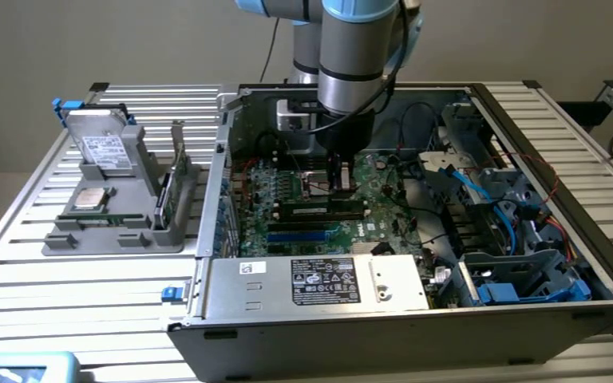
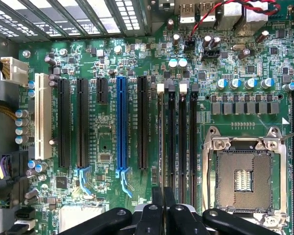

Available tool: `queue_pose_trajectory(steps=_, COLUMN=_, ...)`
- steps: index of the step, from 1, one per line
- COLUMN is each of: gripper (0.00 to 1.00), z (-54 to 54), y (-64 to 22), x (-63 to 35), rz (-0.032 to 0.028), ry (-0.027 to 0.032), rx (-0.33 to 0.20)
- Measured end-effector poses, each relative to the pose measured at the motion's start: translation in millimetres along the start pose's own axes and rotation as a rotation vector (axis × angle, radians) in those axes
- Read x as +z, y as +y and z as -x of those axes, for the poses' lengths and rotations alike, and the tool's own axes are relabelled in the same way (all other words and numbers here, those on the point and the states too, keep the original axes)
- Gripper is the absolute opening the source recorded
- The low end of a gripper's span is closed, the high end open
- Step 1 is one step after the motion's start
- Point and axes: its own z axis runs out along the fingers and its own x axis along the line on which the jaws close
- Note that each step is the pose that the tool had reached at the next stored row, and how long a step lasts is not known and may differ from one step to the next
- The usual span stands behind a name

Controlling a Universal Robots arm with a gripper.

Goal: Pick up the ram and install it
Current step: 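Insert the ram into the slot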

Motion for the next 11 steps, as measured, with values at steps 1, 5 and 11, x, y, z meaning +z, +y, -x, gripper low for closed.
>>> queue_pose_trajectory(steps=1, gripper=0.12, z=0.0, y=0.0, x=0.0, rz=0.0, ry=0.0, rx=0.0)
queue_pose_trajectory(steps=5, gripper=0.12, z=-0.4, y=0.0, x=0.1, rz=0.0, ry=0.0008, rx=0.0)
queue_pose_trajectory(steps=11, gripper=0.26, z=-0.7, y=0.0, x=-2.3, rz=-0.0002, ry=0.0053, rx=0.0)
